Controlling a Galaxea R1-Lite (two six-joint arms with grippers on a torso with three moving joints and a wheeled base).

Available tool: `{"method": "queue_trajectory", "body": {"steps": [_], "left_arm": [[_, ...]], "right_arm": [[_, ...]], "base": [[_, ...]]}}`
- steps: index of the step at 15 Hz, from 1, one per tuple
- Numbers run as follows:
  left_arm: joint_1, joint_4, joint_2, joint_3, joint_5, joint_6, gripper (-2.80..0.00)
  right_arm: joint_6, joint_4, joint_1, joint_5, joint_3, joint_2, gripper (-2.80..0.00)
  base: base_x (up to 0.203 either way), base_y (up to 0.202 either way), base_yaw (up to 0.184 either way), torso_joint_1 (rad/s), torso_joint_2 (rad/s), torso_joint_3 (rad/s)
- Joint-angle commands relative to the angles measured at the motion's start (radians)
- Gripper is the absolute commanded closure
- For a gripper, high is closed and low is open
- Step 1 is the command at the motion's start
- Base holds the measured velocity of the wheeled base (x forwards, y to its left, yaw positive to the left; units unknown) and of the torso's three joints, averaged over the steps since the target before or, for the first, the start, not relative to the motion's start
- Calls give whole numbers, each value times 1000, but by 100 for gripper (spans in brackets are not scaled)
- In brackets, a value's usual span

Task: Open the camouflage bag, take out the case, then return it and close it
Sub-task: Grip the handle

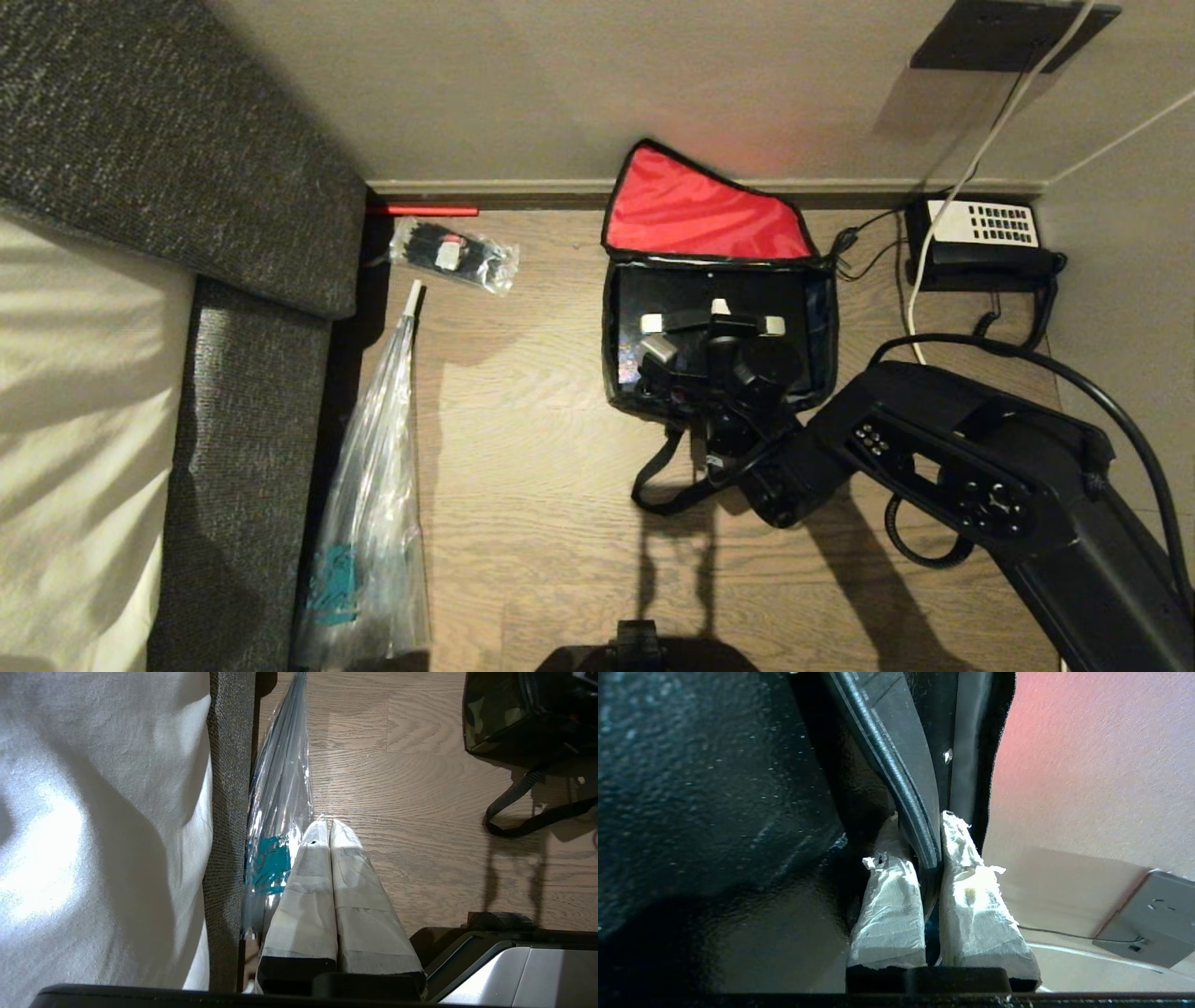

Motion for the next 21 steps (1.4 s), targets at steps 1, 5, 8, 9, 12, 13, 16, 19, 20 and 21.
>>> {"method": "queue_trajectory", "body": {"steps": [1,5,8,9,12,13,16,19,20,21], "left_arm": [[0,0,1,2,0,0,0],[0,0,1,2,0,0,0],[0,0,1,2,0,0,0],[0,0,1,2,0,0,0],[0,0,1,2,0,0,0],[0,0,1,2,0,0,0],[0,0,1,2,0,0,0],[0,0,1,3,0,0,0],[0,0,1,2,0,0,0],[0,0,1,2,0,0,0]], "right_arm": [[-29,-18,1,-2,12,-50,0],[-32,-18,7,0,66,-89,0],[-35,-18,7,-2,68,-118,0],[-35,-18,12,-2,62,-127,0],[-34,-18,15,1,103,-147,0],[-35,-18,15,2,113,-157,0],[-61,-18,18,4,135,-188,0],[-78,-18,45,4,136,-210,0],[-94,-18,55,3,137,-217,0],[-105,-18,61,0,135,-224,0]], "base": [[0,0,0,0,0,0],[0,0,0,0,0,0],[0,0,0,0,0,0],[0,0,0,0,0,0],[0,0,0,0,0,0],[0,0,0,0,0,0],[0,0,0,0,0,0],[0,0,0,0,0,0],[0,0,0,0,0,0],[0,0,0,0,0,0]]}}
